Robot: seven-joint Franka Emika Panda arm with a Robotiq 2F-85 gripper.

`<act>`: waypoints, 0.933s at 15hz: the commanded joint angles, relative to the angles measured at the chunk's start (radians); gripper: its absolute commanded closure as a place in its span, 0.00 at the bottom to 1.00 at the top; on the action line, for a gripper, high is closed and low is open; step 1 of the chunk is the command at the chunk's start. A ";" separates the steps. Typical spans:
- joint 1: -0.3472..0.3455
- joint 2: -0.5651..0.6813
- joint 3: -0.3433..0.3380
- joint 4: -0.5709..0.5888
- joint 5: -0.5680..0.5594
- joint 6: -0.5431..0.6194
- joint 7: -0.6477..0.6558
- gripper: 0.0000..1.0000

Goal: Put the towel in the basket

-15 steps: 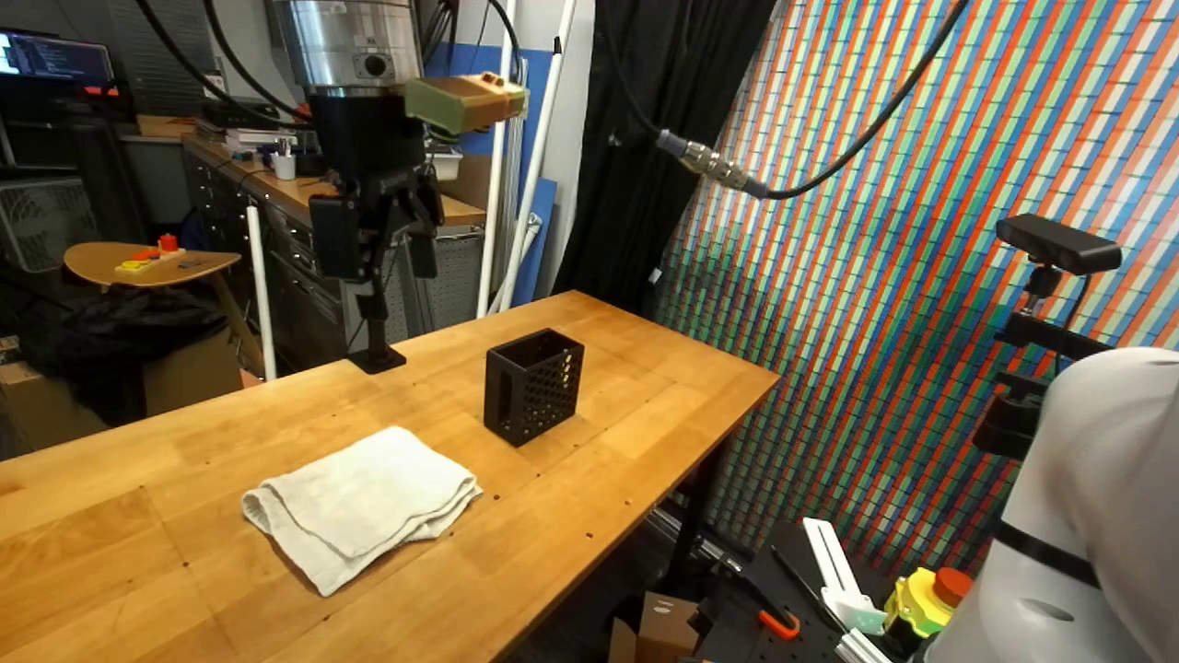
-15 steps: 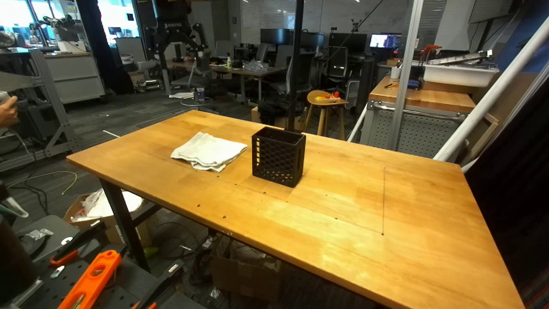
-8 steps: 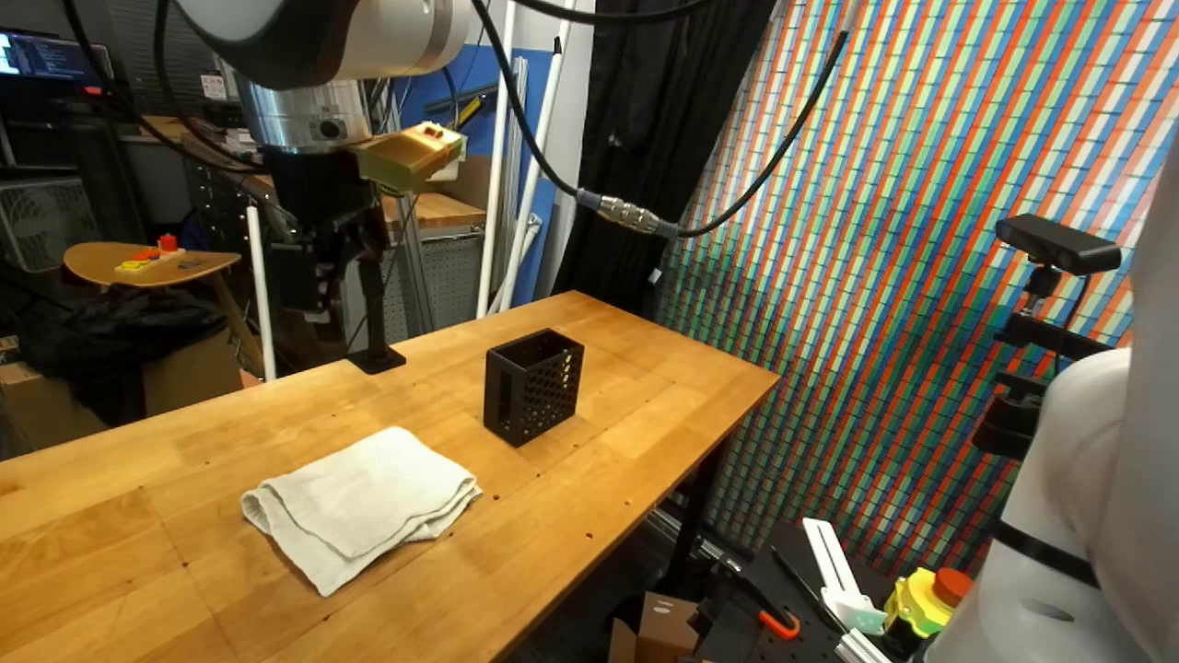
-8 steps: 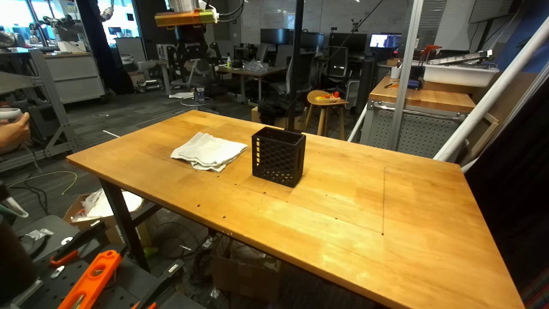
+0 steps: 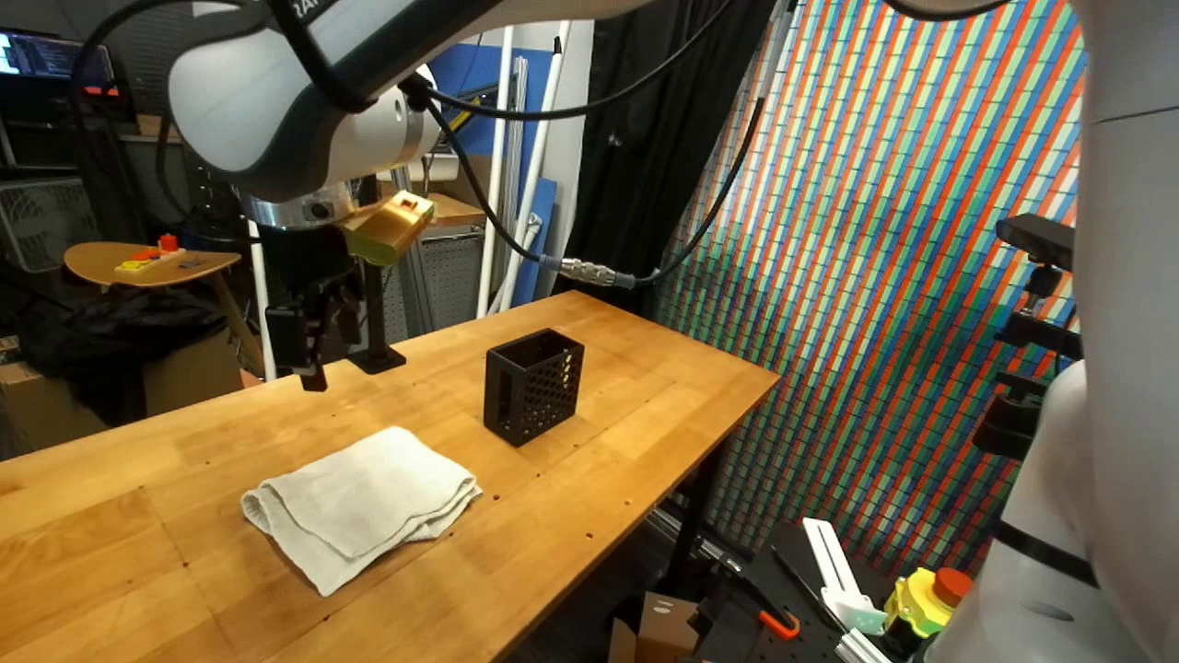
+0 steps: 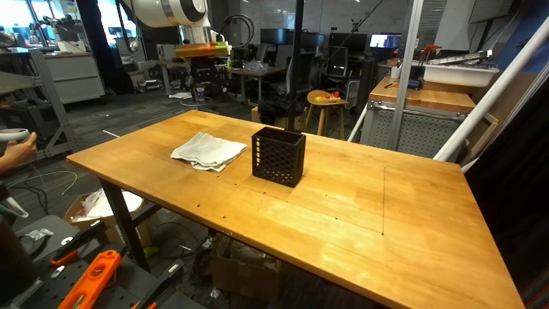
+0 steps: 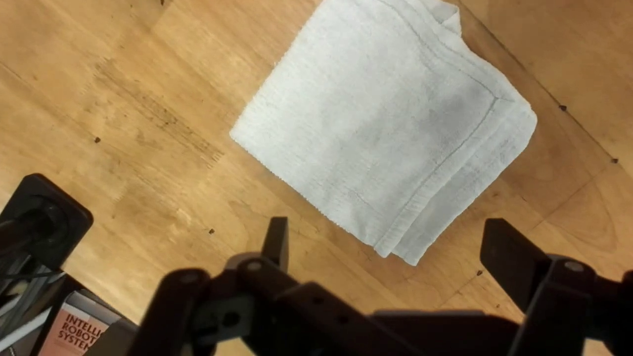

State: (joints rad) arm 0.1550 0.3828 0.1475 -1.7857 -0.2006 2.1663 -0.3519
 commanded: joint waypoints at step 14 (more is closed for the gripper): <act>-0.035 0.375 0.008 0.127 -0.010 0.176 -0.093 0.00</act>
State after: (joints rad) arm 0.1360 0.6902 0.1429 -1.7115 -0.2147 2.3170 -0.4136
